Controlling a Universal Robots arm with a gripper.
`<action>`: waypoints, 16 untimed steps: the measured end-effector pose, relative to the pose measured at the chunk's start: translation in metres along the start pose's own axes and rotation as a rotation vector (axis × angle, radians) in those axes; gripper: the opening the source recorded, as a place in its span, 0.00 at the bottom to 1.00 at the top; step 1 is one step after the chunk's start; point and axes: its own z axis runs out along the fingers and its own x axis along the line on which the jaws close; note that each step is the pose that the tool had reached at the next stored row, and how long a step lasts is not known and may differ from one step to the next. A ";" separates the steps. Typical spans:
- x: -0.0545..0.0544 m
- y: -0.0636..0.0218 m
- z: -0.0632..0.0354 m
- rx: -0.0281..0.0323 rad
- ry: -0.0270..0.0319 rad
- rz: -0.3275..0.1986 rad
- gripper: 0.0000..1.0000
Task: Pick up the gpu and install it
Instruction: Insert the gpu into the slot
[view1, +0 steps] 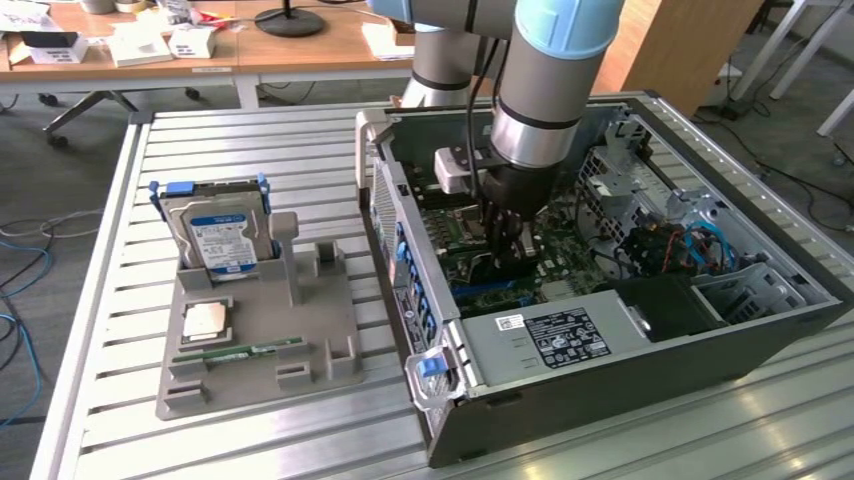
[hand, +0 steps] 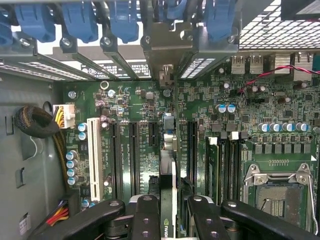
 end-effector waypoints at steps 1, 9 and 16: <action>0.000 0.0001 0.0000 0.0000 0.0000 0.000 0.26; 0.000 0.0003 0.0000 0.0000 -0.0001 0.001 0.26; 0.000 0.0003 0.0012 -0.0001 0.0000 0.003 0.26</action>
